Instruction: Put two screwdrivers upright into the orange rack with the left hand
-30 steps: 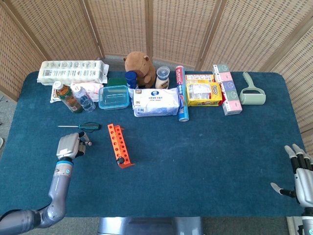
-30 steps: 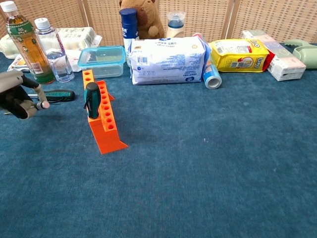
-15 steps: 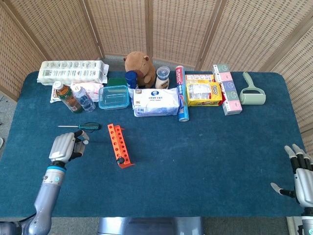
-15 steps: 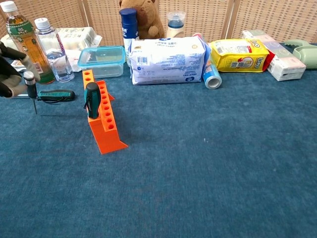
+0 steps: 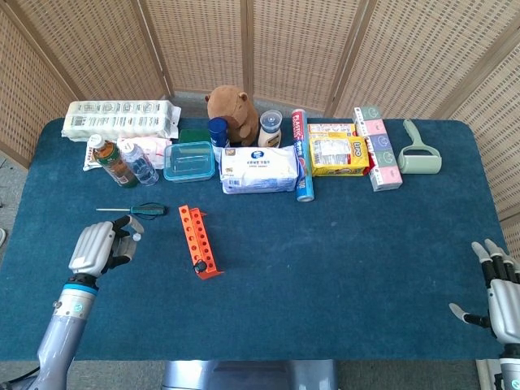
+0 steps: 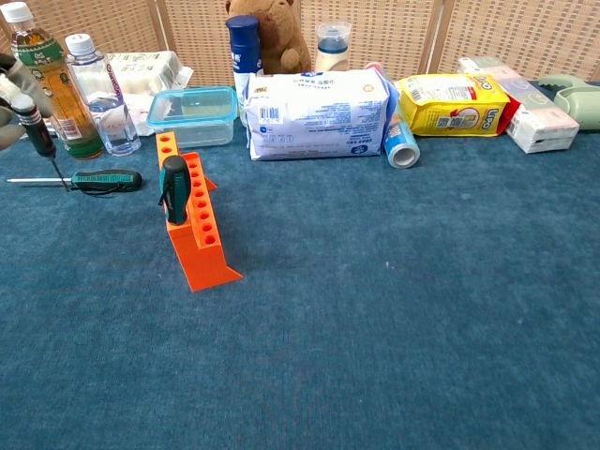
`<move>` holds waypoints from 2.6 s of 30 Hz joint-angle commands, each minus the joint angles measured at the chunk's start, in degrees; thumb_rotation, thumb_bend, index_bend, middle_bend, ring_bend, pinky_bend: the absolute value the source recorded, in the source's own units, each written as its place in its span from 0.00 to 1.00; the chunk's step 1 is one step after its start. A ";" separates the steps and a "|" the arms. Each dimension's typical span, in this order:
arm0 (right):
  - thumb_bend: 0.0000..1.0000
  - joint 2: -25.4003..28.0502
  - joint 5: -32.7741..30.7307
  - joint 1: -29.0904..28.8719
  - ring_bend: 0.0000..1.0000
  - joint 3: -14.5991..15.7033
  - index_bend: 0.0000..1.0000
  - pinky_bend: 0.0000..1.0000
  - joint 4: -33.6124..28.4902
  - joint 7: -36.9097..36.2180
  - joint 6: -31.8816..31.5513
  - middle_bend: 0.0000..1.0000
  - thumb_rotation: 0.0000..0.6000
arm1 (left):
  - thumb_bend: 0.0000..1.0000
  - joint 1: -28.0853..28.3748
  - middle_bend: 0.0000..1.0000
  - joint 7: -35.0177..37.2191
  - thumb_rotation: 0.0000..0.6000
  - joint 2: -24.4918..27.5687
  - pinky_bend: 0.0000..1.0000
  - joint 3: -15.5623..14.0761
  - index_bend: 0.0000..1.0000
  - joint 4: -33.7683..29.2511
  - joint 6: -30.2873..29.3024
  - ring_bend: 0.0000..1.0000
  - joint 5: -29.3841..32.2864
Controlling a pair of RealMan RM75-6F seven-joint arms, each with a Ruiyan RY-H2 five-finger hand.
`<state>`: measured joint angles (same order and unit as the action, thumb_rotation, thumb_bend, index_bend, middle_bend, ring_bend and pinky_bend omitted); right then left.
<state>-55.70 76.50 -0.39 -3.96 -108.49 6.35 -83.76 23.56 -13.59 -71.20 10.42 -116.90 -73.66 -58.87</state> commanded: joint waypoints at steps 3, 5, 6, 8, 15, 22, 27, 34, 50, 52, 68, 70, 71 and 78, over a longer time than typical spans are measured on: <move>0.00 -0.16 -0.05 -0.09 0.00 0.03 0.02 0.05 0.07 0.29 0.14 0.00 1.00 | 0.56 -1.25 0.84 4.72 1.00 3.35 0.95 -0.51 0.50 -3.86 1.35 0.87 -3.37; 0.00 -0.30 -0.13 -0.15 0.00 0.04 0.02 0.05 0.06 0.58 0.20 0.00 1.00 | 0.56 -1.85 0.84 8.20 1.00 5.75 0.95 -0.98 0.50 -5.88 2.89 0.87 -5.23; 0.00 -0.35 -0.15 -0.16 0.00 0.05 0.02 0.05 0.05 0.68 0.22 0.00 1.00 | 0.56 -1.99 0.84 9.61 1.00 6.72 0.95 -1.18 0.50 -6.34 3.68 0.87 -6.07; 0.00 -0.44 -0.22 -0.18 0.00 0.07 0.02 0.05 0.05 0.88 0.24 0.00 1.00 | 0.56 -2.08 0.84 12.15 1.00 8.49 0.95 -1.55 0.50 -7.00 5.39 0.87 -7.37; 0.00 -0.63 -0.54 -0.30 0.00 0.05 0.02 0.05 0.09 1.28 0.45 0.00 1.00 | 0.56 -2.55 0.84 21.40 1.00 12.83 0.95 -2.37 0.50 -7.91 9.27 0.87 -13.11; 0.00 -0.70 -0.52 -0.28 0.00 0.09 0.02 0.05 0.08 1.46 0.38 0.00 1.00 | 0.56 -3.37 0.84 25.43 1.00 14.52 0.95 -3.20 0.50 -8.59 8.95 0.87 -17.99; 0.00 -0.75 -0.46 -0.33 0.00 0.14 0.02 0.05 0.03 1.60 0.46 0.00 1.00 | 0.56 -3.51 0.84 26.66 1.00 13.78 0.95 -3.74 0.50 -9.26 8.26 0.87 -20.81; 0.00 -0.67 -0.42 -0.25 0.00 0.13 0.02 0.05 -0.03 1.43 0.30 0.00 1.00 | 0.56 -2.42 0.84 25.60 1.00 11.53 0.95 -2.97 0.50 -9.83 7.83 0.87 -20.21; 0.00 -0.27 -0.29 -0.17 0.00 0.06 0.02 0.06 -0.01 0.61 0.21 0.00 1.00 | 0.56 -0.73 0.84 22.01 1.00 4.66 0.95 -2.59 0.50 -7.81 6.87 0.87 -18.08; 0.00 -0.23 -0.22 -0.14 0.00 0.06 0.02 0.06 -0.02 0.47 0.17 0.00 1.00 | 0.56 -0.59 0.84 21.76 1.00 4.42 0.95 -2.65 0.50 -7.62 7.00 0.87 -17.73; 0.00 -0.25 -0.19 -0.16 0.00 0.02 0.02 0.06 -0.03 0.39 0.14 0.00 1.00 | 0.56 0.07 0.84 23.10 1.00 3.80 0.95 -2.58 0.50 -6.38 7.84 0.87 -15.90; 0.00 -0.25 -0.18 -0.17 0.00 0.02 0.02 0.06 -0.03 0.37 0.17 0.00 1.00 | 0.56 0.06 0.84 23.04 1.00 3.78 0.95 -2.68 0.50 -6.36 7.81 0.87 -15.96; 0.00 -0.25 -0.19 -0.19 0.00 0.01 0.02 0.06 -0.01 0.37 0.18 0.00 1.00 | 0.56 0.05 0.84 22.99 1.00 3.76 0.95 -2.75 0.50 -6.35 7.80 0.87 -15.95; 0.00 -0.16 -0.07 -0.14 0.00 0.03 0.02 0.06 -0.07 0.22 0.10 0.00 1.00 | 0.56 0.43 0.84 23.70 1.00 3.25 0.95 -2.19 0.50 -5.42 8.07 0.87 -14.47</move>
<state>-55.86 76.44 -0.53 -3.93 -108.56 6.58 -83.66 23.87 9.87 -67.78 8.07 -122.58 -65.73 -73.66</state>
